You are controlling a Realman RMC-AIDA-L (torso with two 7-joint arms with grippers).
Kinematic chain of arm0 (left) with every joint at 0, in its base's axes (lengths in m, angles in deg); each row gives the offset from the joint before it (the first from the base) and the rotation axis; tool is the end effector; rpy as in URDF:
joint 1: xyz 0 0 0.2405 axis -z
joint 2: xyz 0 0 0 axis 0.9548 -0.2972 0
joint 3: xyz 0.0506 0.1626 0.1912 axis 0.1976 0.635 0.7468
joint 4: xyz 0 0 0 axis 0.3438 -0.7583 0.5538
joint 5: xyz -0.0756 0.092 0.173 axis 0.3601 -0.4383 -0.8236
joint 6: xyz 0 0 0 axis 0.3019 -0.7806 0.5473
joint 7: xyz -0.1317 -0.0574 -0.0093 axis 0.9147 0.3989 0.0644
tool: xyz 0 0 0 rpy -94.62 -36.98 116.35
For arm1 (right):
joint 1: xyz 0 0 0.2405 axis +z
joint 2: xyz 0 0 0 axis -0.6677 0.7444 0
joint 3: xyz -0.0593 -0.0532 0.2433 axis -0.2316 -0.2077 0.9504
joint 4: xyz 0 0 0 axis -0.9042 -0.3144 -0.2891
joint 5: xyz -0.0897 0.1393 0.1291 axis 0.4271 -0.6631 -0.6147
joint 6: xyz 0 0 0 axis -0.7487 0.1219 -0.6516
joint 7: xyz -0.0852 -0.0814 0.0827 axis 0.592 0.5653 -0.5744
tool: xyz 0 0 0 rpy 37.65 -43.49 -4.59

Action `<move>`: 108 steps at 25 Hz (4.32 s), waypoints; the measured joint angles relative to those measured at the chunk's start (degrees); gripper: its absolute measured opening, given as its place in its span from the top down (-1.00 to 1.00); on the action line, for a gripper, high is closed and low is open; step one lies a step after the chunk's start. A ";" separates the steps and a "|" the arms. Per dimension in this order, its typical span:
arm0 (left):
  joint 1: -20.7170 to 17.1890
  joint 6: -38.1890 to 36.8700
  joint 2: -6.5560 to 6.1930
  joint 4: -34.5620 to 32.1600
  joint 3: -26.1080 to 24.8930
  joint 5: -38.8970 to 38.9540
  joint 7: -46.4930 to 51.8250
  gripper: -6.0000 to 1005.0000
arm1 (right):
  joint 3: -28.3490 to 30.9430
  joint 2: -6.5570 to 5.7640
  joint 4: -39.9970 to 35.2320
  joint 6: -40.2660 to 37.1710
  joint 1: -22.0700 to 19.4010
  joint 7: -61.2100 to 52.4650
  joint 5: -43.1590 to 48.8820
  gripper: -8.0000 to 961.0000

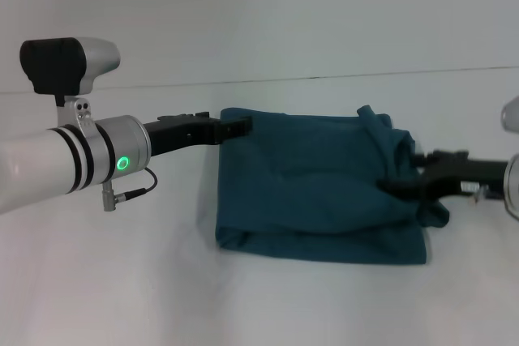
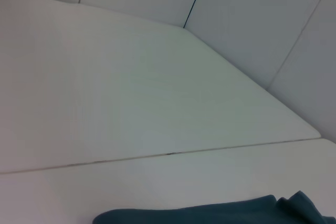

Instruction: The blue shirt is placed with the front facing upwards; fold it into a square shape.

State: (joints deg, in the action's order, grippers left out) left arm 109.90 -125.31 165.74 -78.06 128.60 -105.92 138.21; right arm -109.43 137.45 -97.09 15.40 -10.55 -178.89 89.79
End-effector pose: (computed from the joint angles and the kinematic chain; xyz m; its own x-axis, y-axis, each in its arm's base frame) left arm -0.1863 0.4193 -0.0622 0.5768 0.5773 0.5780 0.8047 -0.5231 -0.2806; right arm 0.3103 0.3784 0.0111 0.7507 -0.5364 -0.3856 -0.6601 -0.5861 -0.4699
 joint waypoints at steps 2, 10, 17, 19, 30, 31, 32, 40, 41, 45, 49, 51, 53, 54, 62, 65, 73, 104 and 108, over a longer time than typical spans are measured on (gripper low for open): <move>-0.01 0.00 0.09 0.01 0.12 0.00 -0.01 -0.72 | -0.15 0.09 1.27 0.36 -0.28 0.10 1.24 -0.88; 0.22 0.05 0.30 0.20 0.36 0.06 -0.11 -0.72 | 0.07 0.17 2.49 1.60 -1.10 1.13 1.25 -0.88; 0.11 0.38 0.35 0.30 0.39 0.21 -0.14 -0.72 | 0.29 0.20 -7.86 -9.99 -2.90 -0.12 -6.54 -0.88; 0.01 0.46 0.35 0.24 0.31 0.22 -0.35 -0.72 | 0.30 0.09 -10.80 -12.62 -3.44 -1.48 -8.09 -0.87; -2.38 -0.03 0.31 -0.54 -0.12 9.08 -8.33 -0.72 | -0.25 -4.57 -12.71 -18.92 -1.76 -9.72 -2.94 -0.87; -2.51 -0.09 0.31 -0.84 -0.13 9.15 -8.39 -0.72 | -0.34 -5.16 -12.57 -19.14 -0.60 -11.67 -0.40 -0.87; -2.58 -0.21 0.32 -1.04 -0.14 9.16 -8.58 -0.72 | -0.47 -5.65 -12.24 -19.37 0.66 -13.43 2.08 -0.87; -2.67 -1.98 0.32 -1.89 -0.28 10.51 -9.32 -0.72 | -3.55 -7.20 -7.72 -21.13 13.12 -25.09 22.28 -0.87; -2.72 -2.23 0.32 -2.04 -0.30 10.52 -9.33 -0.72 | -3.82 -6.85 -6.89 -21.34 14.64 -25.86 24.53 -0.87; -3.19 -2.86 0.32 -2.38 -0.59 10.54 -9.35 -0.72 | -5.20 -5.01 -6.35 -20.49 16.82 -27.01 29.55 -0.86; -3.64 -3.80 0.37 -2.40 -1.17 10.54 -9.36 -0.72 | -5.52 -4.61 -6.37 -19.39 17.03 -28.25 30.58 -0.86; -3.81 -4.57 0.38 -2.40 -1.54 10.55 -9.37 -0.72 | -5.53 -4.64 -6.43 -19.28 16.80 -29.25 30.97 -0.86; -3.89 -4.92 0.39 -2.40 -1.64 10.69 -9.38 -0.72 | -5.38 -4.90 -6.60 -19.14 16.39 -29.92 31.02 -0.86; -3.90 -4.94 0.39 -2.41 -1.66 10.82 -9.43 -0.72 | -5.27 -5.01 -6.63 -19.05 16.22 -30.17 31.03 -0.86; -3.96 -5.21 0.41 -2.25 -1.73 13.24 -11.24 -0.72 | -4.53 -5.30 -8.04 -12.25 14.88 -30.83 27.05 -0.86; -3.97 -5.26 0.45 -2.31 -1.54 13.42 -11.32 -0.72 | -4.51 -5.26 -6.86 -7.81 16.02 -30.96 26.00 -0.85; -3.83 -5.44 0.49 -2.43 -1.41 13.54 -11.36 -0.72 | -5.28 -4.60 3.31 4.76 20.09 -30.62 26.10 -0.79; -4.17 -5.82 0.49 -1.92 -1.72 16.43 -14.39 -0.72 | -5.46 -2.34 8.87 15.76 20.50 -31.29 25.98 0.80; -4.14 -5.87 0.49 -2.26 -1.74 17.04 -14.42 -0.72 | -5.45 -2.51 8.88 17.23 20.33 -31.33 26.20 0.88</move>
State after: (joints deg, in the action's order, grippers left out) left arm 105.76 -131.17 166.23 -80.32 126.86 -88.88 123.80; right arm -114.88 134.95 -88.21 32.63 9.78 -210.22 115.99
